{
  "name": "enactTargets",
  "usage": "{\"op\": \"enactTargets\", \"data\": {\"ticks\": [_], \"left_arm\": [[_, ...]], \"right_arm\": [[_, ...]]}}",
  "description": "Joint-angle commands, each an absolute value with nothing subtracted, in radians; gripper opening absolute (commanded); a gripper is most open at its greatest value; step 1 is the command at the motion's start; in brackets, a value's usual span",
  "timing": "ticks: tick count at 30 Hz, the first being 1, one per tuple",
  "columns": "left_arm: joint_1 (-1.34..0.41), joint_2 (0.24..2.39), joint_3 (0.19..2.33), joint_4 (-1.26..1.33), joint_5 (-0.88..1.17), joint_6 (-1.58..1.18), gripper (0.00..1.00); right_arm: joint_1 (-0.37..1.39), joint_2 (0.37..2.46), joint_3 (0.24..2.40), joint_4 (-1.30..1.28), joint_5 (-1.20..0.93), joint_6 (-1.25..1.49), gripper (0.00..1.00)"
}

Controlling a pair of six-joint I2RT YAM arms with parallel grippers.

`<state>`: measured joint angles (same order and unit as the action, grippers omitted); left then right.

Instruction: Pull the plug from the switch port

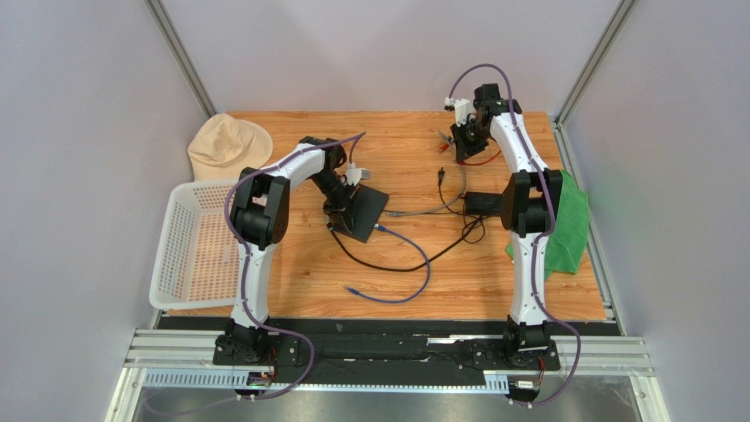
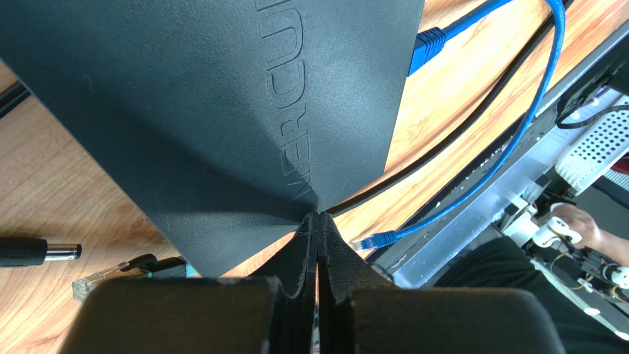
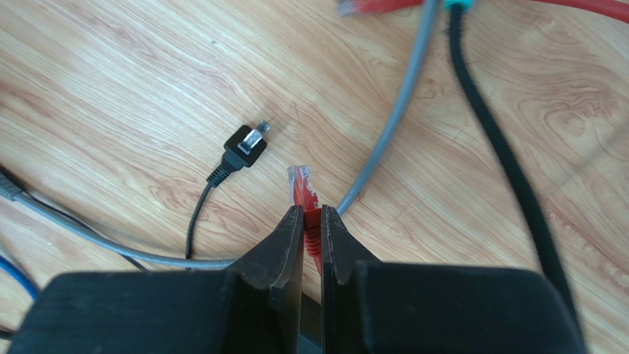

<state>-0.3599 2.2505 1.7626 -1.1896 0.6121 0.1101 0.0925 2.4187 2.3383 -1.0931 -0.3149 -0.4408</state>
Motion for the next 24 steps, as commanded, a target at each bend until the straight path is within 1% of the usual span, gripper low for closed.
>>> {"op": "enactTargets", "data": {"ticks": [1, 2, 3, 4, 5, 7, 9, 10, 11, 13, 14, 15, 16, 17, 18, 19, 22, 24], "left_arm": [[-0.371, 2.322, 1.761, -1.078, 0.480, 0.140, 0.00], [-0.371, 2.322, 1.763, -1.078, 0.480, 0.140, 0.00], [-0.371, 2.324, 1.764, -1.078, 0.480, 0.140, 0.00], [-0.371, 2.324, 1.764, -1.078, 0.482, 0.141, 0.00], [-0.371, 2.322, 1.764, -1.078, 0.485, 0.140, 0.00], [-0.371, 2.326, 1.767, -1.078, 0.485, 0.141, 0.00], [-0.371, 2.326, 1.766, -1.078, 0.489, 0.140, 0.00], [-0.371, 2.326, 1.767, -1.077, 0.489, 0.141, 0.00], [-0.371, 2.326, 1.767, -1.077, 0.491, 0.141, 0.00], [-0.370, 2.327, 1.769, -1.077, 0.494, 0.138, 0.00], [-0.371, 2.327, 1.773, -1.080, 0.508, 0.146, 0.00], [-0.371, 2.330, 1.773, -1.083, 0.520, 0.153, 0.02], [-0.371, 2.332, 1.778, -1.085, 0.529, 0.156, 0.03], [-0.371, 2.332, 1.778, -1.086, 0.535, 0.158, 0.04], [-0.373, 2.332, 1.776, -1.085, 0.534, 0.158, 0.04], [-0.373, 2.332, 1.778, -1.086, 0.534, 0.158, 0.04], [-0.373, 2.329, 1.773, -1.086, 0.534, 0.158, 0.03], [-0.373, 2.329, 1.772, -1.085, 0.532, 0.158, 0.02]], "right_arm": [[0.118, 2.413, 2.307, -1.057, -0.253, -0.486, 0.05], [0.118, 2.405, 2.293, -1.052, -0.271, -0.480, 0.10], [0.118, 2.399, 2.280, -1.052, -0.282, -0.473, 0.17], [0.118, 2.387, 2.254, -1.055, -0.291, -0.457, 0.35], [0.121, 2.379, 2.243, -1.054, -0.294, -0.443, 0.40], [0.123, 2.349, 2.229, -1.052, -0.302, -0.416, 0.48], [0.121, 2.318, 2.208, -1.055, -0.385, -0.388, 0.51], [0.124, 2.278, 2.191, -1.057, -0.428, -0.390, 0.55], [0.132, 2.254, 2.128, -1.060, -0.524, -0.411, 0.57], [0.152, 2.173, 2.035, -1.049, -0.584, -0.455, 0.59], [0.181, 2.142, 1.969, -1.028, -0.606, -0.527, 0.59], [0.198, 2.108, 1.845, -1.007, -0.609, -0.564, 0.59], [0.215, 2.039, 1.768, -0.976, -0.607, -0.599, 0.59], [0.247, 2.010, 1.705, -0.910, -0.598, -0.642, 0.58], [0.265, 1.982, 1.598, -0.879, -0.588, -0.711, 0.58], [0.279, 1.942, 1.557, -0.853, -0.574, -0.747, 0.57], [0.327, 1.914, 1.473, -0.776, -0.528, -0.816, 0.56], [0.345, 1.917, 1.467, -0.733, -0.491, -0.825, 0.54]]}}
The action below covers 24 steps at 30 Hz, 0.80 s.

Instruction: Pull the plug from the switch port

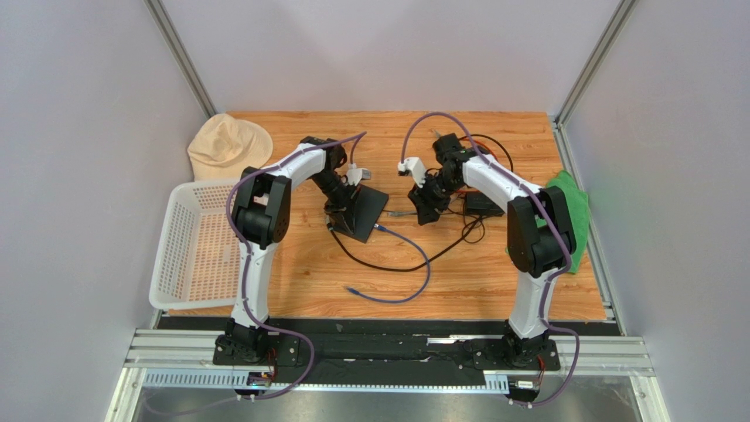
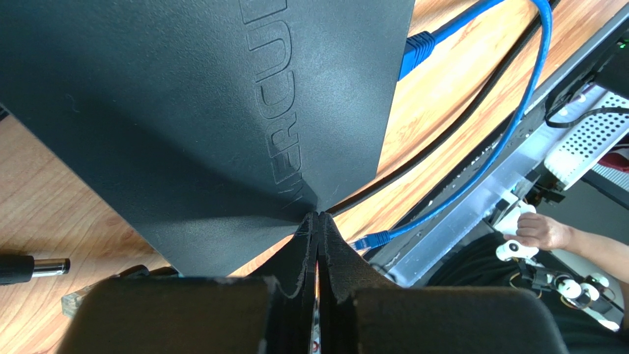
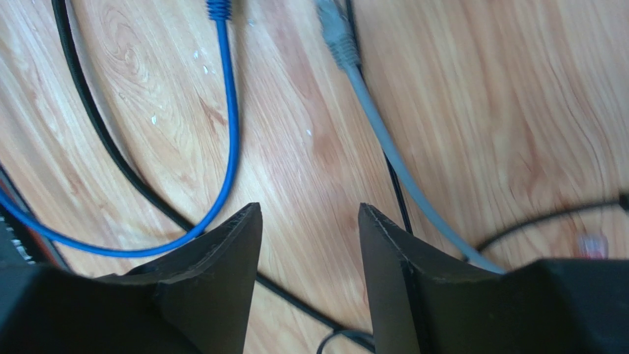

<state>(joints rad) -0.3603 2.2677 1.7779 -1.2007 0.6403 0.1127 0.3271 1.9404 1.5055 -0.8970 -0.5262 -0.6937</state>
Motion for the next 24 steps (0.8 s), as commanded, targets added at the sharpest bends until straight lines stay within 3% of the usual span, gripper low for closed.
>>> {"op": "enactTargets", "data": {"ticks": [1, 13, 24], "left_arm": [[-0.373, 2.329, 1.772, -1.085, 0.532, 0.158, 0.02], [-0.379, 2.329, 1.775, -1.088, 0.526, 0.161, 0.02], [-0.379, 2.338, 1.789, -1.094, 0.523, 0.155, 0.01]], "right_arm": [[0.348, 1.928, 1.480, -0.724, -0.480, -0.828, 0.51], [0.351, 2.063, 1.638, -0.837, -0.443, -0.905, 0.47], [0.357, 2.089, 1.629, -0.854, -0.410, -0.957, 0.45]]}}
